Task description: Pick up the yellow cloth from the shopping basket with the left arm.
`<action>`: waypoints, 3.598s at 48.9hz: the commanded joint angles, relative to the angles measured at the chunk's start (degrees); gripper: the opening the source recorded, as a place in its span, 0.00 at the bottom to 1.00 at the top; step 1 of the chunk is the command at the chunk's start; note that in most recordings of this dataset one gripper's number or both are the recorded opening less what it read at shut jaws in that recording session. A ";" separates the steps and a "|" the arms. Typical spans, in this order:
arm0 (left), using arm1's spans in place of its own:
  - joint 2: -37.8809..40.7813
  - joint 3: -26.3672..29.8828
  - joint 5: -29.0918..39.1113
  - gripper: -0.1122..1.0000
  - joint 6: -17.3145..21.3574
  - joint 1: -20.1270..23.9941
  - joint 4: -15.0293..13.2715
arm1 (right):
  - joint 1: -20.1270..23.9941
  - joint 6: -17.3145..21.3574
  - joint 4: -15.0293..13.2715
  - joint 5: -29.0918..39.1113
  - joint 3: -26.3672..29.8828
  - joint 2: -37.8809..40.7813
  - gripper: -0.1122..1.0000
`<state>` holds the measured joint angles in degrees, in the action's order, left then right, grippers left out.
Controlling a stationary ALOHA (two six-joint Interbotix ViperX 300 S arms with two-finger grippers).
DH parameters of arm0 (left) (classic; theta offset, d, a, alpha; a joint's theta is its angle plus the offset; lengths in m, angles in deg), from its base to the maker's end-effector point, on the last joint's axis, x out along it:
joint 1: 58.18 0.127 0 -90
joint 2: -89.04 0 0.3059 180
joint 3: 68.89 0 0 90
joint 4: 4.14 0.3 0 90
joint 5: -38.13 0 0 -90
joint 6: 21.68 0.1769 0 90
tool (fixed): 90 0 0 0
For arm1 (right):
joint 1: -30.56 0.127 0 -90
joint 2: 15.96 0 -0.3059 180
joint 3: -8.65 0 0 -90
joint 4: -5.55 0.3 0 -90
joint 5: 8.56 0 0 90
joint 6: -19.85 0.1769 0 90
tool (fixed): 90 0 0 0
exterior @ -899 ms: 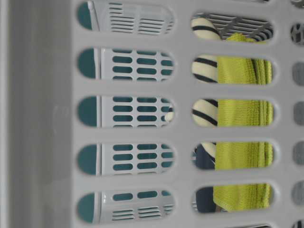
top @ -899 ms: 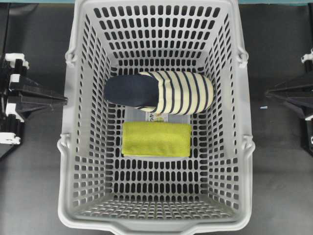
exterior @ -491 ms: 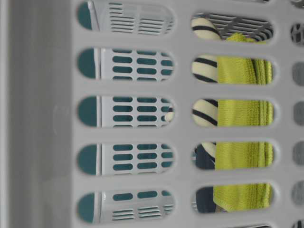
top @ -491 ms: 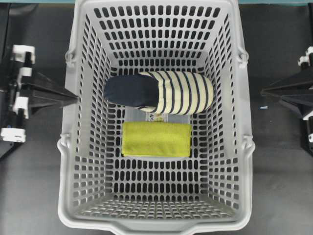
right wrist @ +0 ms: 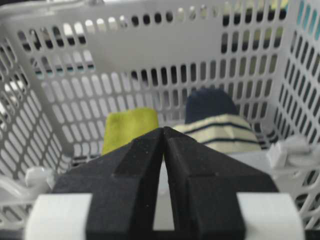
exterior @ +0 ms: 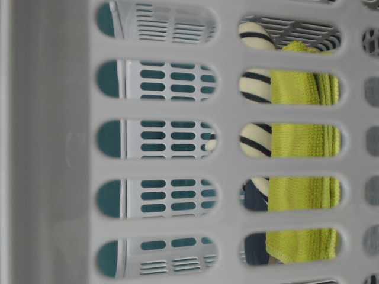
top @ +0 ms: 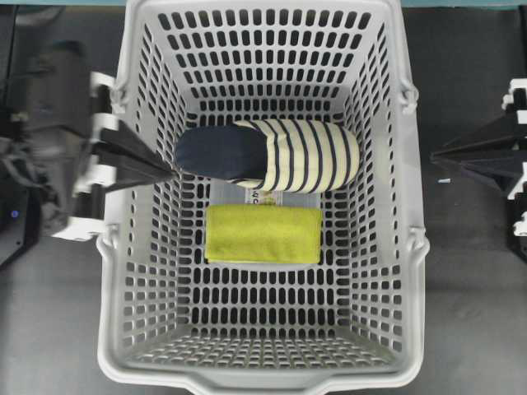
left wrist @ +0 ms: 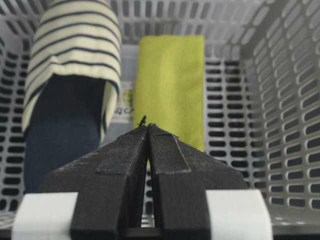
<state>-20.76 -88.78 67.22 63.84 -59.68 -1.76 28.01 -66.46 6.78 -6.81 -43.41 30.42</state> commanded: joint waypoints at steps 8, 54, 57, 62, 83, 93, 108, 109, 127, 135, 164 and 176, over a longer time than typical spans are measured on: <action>6.86 7.38 4.04 0.10 -0.26 -0.09 0.18 | 0.97 0.35 -0.18 -0.70 2.99 0.44 0.49; 37.71 30.67 26.19 0.90 0.44 -3.87 0.18 | 2.11 0.35 -0.18 -0.88 2.64 0.26 0.79; 38.67 30.50 26.19 0.90 0.18 -3.87 0.18 | 2.11 0.35 -0.18 -0.88 2.64 0.09 0.79; 39.73 30.06 25.66 0.90 -0.09 -3.96 0.18 | 2.11 0.35 -0.18 -0.88 2.55 0.00 0.79; 42.80 22.06 17.40 0.88 -0.18 -4.13 0.18 | 2.37 0.44 -0.18 -3.43 1.76 0.35 0.79; 42.10 20.21 17.40 0.63 0.00 -4.66 0.18 | 2.37 0.44 -0.18 -3.52 1.23 0.18 0.79; 38.76 24.96 21.80 0.25 0.70 -4.57 0.18 | 2.37 0.53 -0.18 -3.52 1.05 -0.09 0.79; 38.23 25.93 22.76 0.25 0.79 -4.57 0.18 | 2.37 0.53 -0.18 -3.52 0.97 -0.09 0.79; 34.63 52.65 46.67 0.25 0.79 -4.39 0.26 | 2.37 0.53 -0.18 -5.27 0.18 -0.35 0.79; 36.56 59.41 51.68 0.25 1.23 -3.96 0.26 | 2.37 0.53 -0.18 -5.98 -0.09 -0.44 0.79; 37.97 61.08 53.17 0.25 3.16 -2.99 0.26 | 2.37 0.62 -0.18 -6.06 -0.44 -1.32 0.79; 37.97 61.00 53.17 0.25 2.81 -2.90 0.26 | 2.37 0.62 -0.18 -5.98 -0.70 -1.76 0.79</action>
<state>18.26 -28.84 120.57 66.74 -62.67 -1.67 30.30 -65.93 6.70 -12.34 -44.64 28.31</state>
